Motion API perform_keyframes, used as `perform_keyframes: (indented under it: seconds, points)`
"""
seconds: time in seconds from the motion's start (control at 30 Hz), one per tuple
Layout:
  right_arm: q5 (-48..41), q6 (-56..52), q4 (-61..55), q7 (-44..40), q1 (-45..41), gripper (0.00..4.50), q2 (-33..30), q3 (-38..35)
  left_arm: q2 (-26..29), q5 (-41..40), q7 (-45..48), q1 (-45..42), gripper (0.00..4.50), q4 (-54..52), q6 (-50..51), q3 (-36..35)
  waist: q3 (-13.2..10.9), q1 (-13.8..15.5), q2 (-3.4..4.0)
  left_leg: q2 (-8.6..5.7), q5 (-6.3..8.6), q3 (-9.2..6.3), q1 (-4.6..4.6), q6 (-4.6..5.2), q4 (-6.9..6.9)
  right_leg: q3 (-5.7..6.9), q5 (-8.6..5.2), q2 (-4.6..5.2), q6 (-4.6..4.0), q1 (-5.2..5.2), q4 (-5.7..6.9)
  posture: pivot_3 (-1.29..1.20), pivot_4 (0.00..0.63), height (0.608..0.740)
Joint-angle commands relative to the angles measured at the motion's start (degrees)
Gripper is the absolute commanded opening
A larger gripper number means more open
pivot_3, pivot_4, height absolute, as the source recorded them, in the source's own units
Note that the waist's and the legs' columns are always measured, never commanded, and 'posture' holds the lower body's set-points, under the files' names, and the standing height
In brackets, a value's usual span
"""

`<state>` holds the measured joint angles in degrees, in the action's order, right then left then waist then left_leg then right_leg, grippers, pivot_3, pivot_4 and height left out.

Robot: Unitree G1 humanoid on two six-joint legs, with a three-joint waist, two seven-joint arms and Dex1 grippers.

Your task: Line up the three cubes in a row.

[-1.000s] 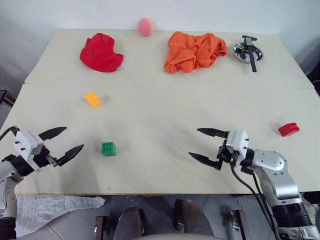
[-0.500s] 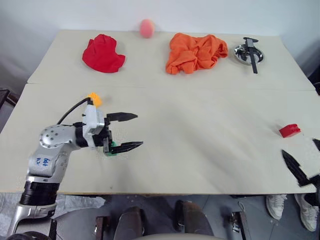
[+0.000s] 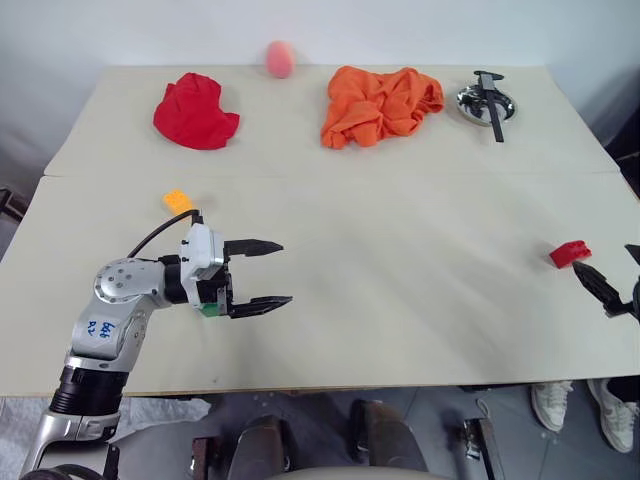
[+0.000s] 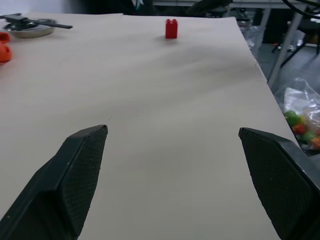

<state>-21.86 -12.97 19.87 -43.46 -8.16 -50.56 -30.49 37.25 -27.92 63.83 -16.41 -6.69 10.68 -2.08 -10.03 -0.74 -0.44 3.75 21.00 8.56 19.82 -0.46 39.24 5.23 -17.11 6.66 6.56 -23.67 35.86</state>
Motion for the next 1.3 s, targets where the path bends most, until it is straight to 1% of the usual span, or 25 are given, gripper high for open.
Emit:
perform_keyframes:
  seconds: [0.03, 0.1, 0.17, 0.33, 0.37, 0.43, 0.47, 0.5, 0.53, 0.63, 0.67, 0.73, 0.87, 0.93, 1.0, 1.07, 1.17, 1.27, 1.3]
  points:
    - [4.00, -2.12, 13.16, -2.39, -11.29, 4.50, -5.10, 5.73, 0.61, -1.33, -1.06, 2.11, 4.47, -4.70, 0.12, -2.42, -0.02, -0.02, 0.04, -0.02, 0.01, 0.03, -0.01, 0.03, 0.03, -0.03, 0.02, 0.01, 0.03, 0.00, -0.02, 0.00, 0.150, 0.740]
    - [7.50, -0.22, 20.84, -4.14, -17.37, 4.50, -6.88, 10.08, 0.96, -1.65, -1.55, 3.73, 4.47, -6.47, 0.88, -3.10, -0.03, 0.05, 0.08, -0.03, 0.02, 0.05, 0.05, 0.06, 0.04, -0.06, 0.04, 0.02, 0.06, -0.02, -0.04, 0.00, 0.150, 0.740]
    - [9.63, 0.17, 27.14, -4.77, -21.40, 4.50, -7.54, 12.77, 0.95, -1.35, -2.32, 4.62, 4.47, -7.27, 0.99, -3.68, -0.02, 0.33, 0.10, 0.01, 0.02, 0.04, 0.06, 0.05, 0.03, -0.03, 0.03, -0.01, 0.06, -0.06, -0.05, 0.00, 0.150, 0.740]
    - [12.40, -0.07, 35.47, -6.53, -26.68, 4.50, -7.43, 16.30, 0.97, -1.18, -3.24, 5.32, 4.47, -8.17, 1.07, -4.16, -0.02, 0.55, 0.10, 0.04, 0.01, 0.00, 0.33, 0.05, 0.19, 0.07, 0.04, -0.01, 0.07, -0.16, -0.09, 0.00, 0.150, 0.740]
    - [12.75, 0.48, 36.57, -6.47, -27.33, 4.12, -7.31, 16.70, 1.02, -1.24, -3.32, 5.39, 4.50, -8.31, 1.13, -4.28, -0.02, 0.47, 0.11, 0.03, 0.02, 0.01, 0.36, 0.05, 0.23, 0.06, 0.05, -0.01, 0.10, -0.19, -0.08, 0.00, 0.150, 0.740]
    - [13.22, 1.43, 38.17, -6.45, -28.24, 3.67, -7.18, 17.18, 1.11, -1.31, -3.38, 5.46, 4.50, -8.40, 1.18, -4.42, -0.02, 0.28, 0.12, 0.04, 0.02, 0.02, 0.36, 0.05, 0.26, 0.05, 0.06, -0.01, 0.11, -0.19, -0.06, 0.00, 0.150, 0.740]
    - [13.40, 1.65, 38.78, -6.46, -28.60, 3.26, -7.15, 17.32, 1.12, -1.33, -3.37, 5.45, 4.50, -8.40, 1.22, -4.47, -0.02, 0.18, 0.12, 0.05, 0.02, 0.02, 0.36, 0.05, 0.26, 0.05, 0.06, -0.02, 0.10, -0.19, -0.06, 0.00, 0.150, 0.740]
    - [13.39, 2.22, 39.19, -6.76, -28.80, 2.98, -7.05, 17.34, 1.11, -1.35, -3.39, 5.49, 4.50, -8.42, 1.21, -4.60, -0.02, 0.04, 0.12, 0.05, 0.02, 0.02, 0.35, 0.05, 0.26, 0.05, 0.06, -0.02, 0.10, -0.19, -0.04, 0.00, 0.150, 0.740]
    - [13.12, 3.58, 38.69, -8.32, -28.51, 2.60, -6.75, 17.48, 1.05, -1.51, -3.45, 5.57, 4.50, -8.38, 1.13, -4.97, -0.02, -0.10, 0.12, 0.06, 0.02, 0.02, 0.35, 0.05, 0.26, 0.05, 0.06, -0.02, 0.10, -0.19, -0.03, 0.00, 0.150, 0.740]
    - [11.88, 3.52, 36.33, -13.33, -28.37, 1.62, -6.25, 17.76, 0.91, -1.83, -3.36, 5.66, 3.92, -8.07, 1.02, -5.70, -0.02, -0.47, 0.12, 0.06, 0.02, 0.01, 0.36, 0.05, 0.26, 0.05, 0.06, -0.02, 0.10, -0.19, -0.04, 0.00, 0.150, 0.740]
    - [11.93, 4.80, 35.14, -14.86, -28.24, 1.49, -6.09, 18.13, 0.88, -1.90, -3.28, 5.75, 3.61, -7.89, 1.04, -5.86, -0.02, -0.60, 0.12, 0.06, 0.01, 0.01, 0.36, 0.05, 0.26, 0.06, 0.06, -0.02, 0.11, -0.19, -0.04, 0.00, 0.150, 0.740]
    - [12.02, 6.59, 30.95, -18.71, -27.61, 1.50, -5.65, 19.53, 0.83, -1.87, -3.06, 6.01, 3.00, -7.35, 0.79, -6.13, -0.02, -0.84, 0.13, 0.06, 0.01, 0.00, 0.36, 0.05, 0.26, 0.05, 0.06, -0.02, 0.11, -0.19, -0.03, 0.00, 0.150, 0.740]
    - [10.27, 5.72, 14.85, -29.05, -26.13, 1.50, -4.26, 24.53, 0.74, -2.22, -2.69, 6.81, 2.99, -6.34, 0.57, -6.54, -0.02, -1.07, 0.19, 0.09, 0.01, -0.01, 0.36, 0.04, 0.26, 0.04, 0.06, -0.04, 0.10, -0.24, -0.01, 0.00, 0.150, 0.740]
    - [11.17, 4.06, 7.11, -33.41, -29.00, 1.50, -2.39, 30.05, 0.69, -2.26, -2.02, 6.94, 2.99, -5.56, 0.35, -6.34, -0.02, -1.16, 0.19, 0.12, 0.01, 0.00, 0.36, 0.03, 0.26, 0.02, 0.06, -0.07, 0.10, -0.25, 0.02, 0.00, 0.150, 0.740]
    - [13.05, 2.85, 3.45, -35.95, -32.32, 1.50, -0.36, 34.84, 0.64, -2.20, -1.23, 6.60, 2.99, -4.71, 0.37, -5.96, -0.02, -1.43, 0.21, 0.15, 0.01, 0.02, 0.34, 0.01, 0.28, 0.01, 0.06, -0.09, 0.10, -0.28, 0.04, 0.00, 0.150, 0.740]
    - [14.31, 2.90, 2.96, -36.27, -34.85, 1.50, 1.88, 37.53, 0.50, -2.35, -0.77, 6.06, 2.99, -4.05, 0.65, -5.80, -0.03, -1.15, 0.21, 0.15, 0.01, 0.00, 0.38, -0.01, 0.29, 0.03, 0.05, -0.07, 0.09, -0.33, 0.09, 0.00, 0.150, 0.740]
    - [15.44, 2.91, 3.66, -37.40, -37.16, 1.50, 4.72, 40.79, 0.49, -2.83, -0.60, 5.76, 3.55, -3.42, 1.40, -6.12, -0.03, -0.03, 0.21, 0.09, 0.04, -0.11, 0.58, 0.02, 0.38, 0.19, 0.05, 0.00, 0.09, -0.37, 0.05, 0.00, 0.150, 0.740]
    - [17.61, 5.98, 6.84, -38.21, -38.82, 1.50, 6.42, 43.31, 0.74, -2.34, -0.38, 5.69, 4.46, -3.19, 0.82, -6.31, -0.03, 0.58, 0.21, 0.09, 0.18, -0.11, 0.77, 0.16, 0.68, 0.21, 0.05, 0.00, 0.09, -0.41, 0.04, 0.00, 0.150, 0.740]
    - [18.51, 7.15, 8.29, -38.20, -39.33, 1.50, 6.78, 44.05, 0.80, -2.23, -0.35, 5.80, 4.49, -3.16, 0.59, -6.49, -0.03, 0.61, 0.21, 0.08, 0.20, -0.11, 0.85, 0.19, 0.73, 0.22, 0.06, 0.01, 0.10, -0.47, 0.05, 0.00, 0.150, 0.740]
